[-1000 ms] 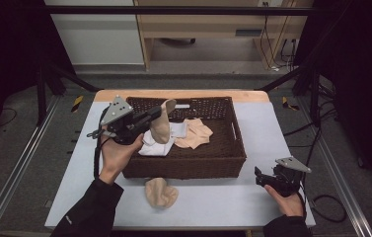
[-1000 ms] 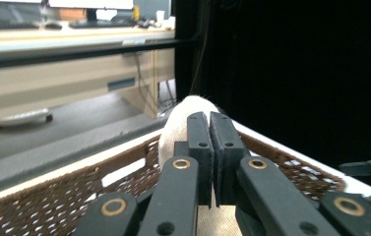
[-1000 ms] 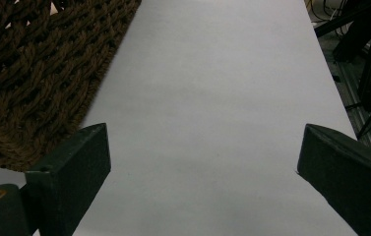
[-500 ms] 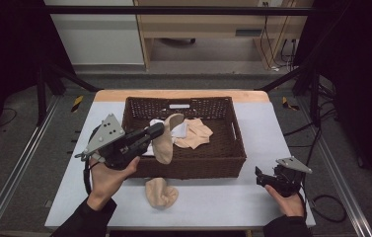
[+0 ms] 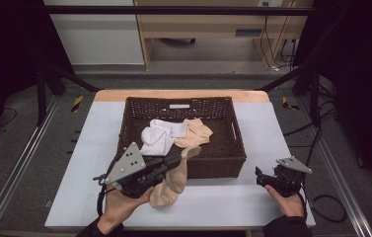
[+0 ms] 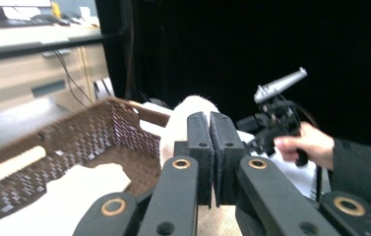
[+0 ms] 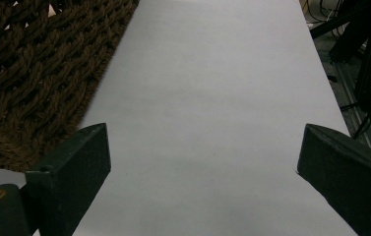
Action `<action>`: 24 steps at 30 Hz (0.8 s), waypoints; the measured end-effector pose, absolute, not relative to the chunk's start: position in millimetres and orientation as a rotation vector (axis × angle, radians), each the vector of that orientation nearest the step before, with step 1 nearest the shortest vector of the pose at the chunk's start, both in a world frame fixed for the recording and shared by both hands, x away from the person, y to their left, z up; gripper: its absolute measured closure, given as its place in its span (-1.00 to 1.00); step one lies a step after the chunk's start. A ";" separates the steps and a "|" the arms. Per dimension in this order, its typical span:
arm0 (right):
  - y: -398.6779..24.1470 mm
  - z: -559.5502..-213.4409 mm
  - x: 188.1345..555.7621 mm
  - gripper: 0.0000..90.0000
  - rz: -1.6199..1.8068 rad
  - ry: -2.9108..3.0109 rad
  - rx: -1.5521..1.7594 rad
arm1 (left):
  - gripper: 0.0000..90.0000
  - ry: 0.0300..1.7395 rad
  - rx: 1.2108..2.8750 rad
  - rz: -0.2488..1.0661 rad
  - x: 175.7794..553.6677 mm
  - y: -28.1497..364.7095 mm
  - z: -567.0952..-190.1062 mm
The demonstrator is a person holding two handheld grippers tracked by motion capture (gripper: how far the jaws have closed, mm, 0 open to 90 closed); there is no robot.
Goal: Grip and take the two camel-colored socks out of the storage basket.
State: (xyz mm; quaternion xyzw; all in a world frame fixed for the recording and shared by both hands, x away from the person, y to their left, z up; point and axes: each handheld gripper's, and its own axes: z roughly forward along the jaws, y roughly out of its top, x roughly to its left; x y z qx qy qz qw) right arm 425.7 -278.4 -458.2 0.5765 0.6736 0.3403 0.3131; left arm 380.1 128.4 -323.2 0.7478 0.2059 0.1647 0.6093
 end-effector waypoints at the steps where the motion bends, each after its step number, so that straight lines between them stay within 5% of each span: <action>1: -278.4 -458.2 425.7 -0.86 0.897 1.777 1.520 | 0.95 0.474 1.740 0.372 379.6 126.1 -327.1; 24: -277.2 -459.0 426.0 -0.86 0.887 1.788 1.517 | 0.94 0.560 2.087 0.216 400.5 78.8 -444.1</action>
